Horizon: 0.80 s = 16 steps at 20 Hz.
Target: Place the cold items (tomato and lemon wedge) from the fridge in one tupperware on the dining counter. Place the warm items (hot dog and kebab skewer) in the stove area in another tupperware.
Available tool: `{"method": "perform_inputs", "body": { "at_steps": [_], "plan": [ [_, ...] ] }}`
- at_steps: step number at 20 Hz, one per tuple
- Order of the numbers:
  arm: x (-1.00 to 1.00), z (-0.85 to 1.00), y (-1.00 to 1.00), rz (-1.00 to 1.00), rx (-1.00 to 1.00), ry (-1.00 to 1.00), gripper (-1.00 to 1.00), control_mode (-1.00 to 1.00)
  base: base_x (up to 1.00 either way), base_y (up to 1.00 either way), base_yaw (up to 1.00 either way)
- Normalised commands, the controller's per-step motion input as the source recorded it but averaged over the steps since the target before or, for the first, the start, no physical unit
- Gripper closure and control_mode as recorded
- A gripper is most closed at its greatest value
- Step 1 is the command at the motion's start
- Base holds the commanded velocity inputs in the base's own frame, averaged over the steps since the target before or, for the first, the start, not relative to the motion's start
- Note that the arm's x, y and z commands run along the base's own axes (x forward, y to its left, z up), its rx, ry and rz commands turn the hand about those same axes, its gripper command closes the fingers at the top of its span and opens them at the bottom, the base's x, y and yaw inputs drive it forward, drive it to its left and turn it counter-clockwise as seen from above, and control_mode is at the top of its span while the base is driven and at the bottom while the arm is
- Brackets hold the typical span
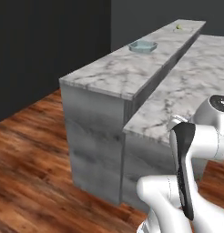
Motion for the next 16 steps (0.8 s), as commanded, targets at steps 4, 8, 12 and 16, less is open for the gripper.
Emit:
{"method": "perform_inputs", "body": {
  "at_steps": [4,8,12,16],
  "plan": [
    [0.00,0.00,0.00,0.00,0.00,0.00,1.00,1.00,0.27,1.00,-0.34],
    [0.00,0.00,0.00,0.00,0.00,0.00,1.00,1.00,0.19,1.00,-0.34],
    [0.00,0.00,0.00,0.00,0.00,0.00,1.00,1.00,0.17,1.00,-0.34],
    [0.00,0.00,0.00,0.00,0.00,0.00,1.00,1.00,0.15,1.00,-0.34]
  ]
}}
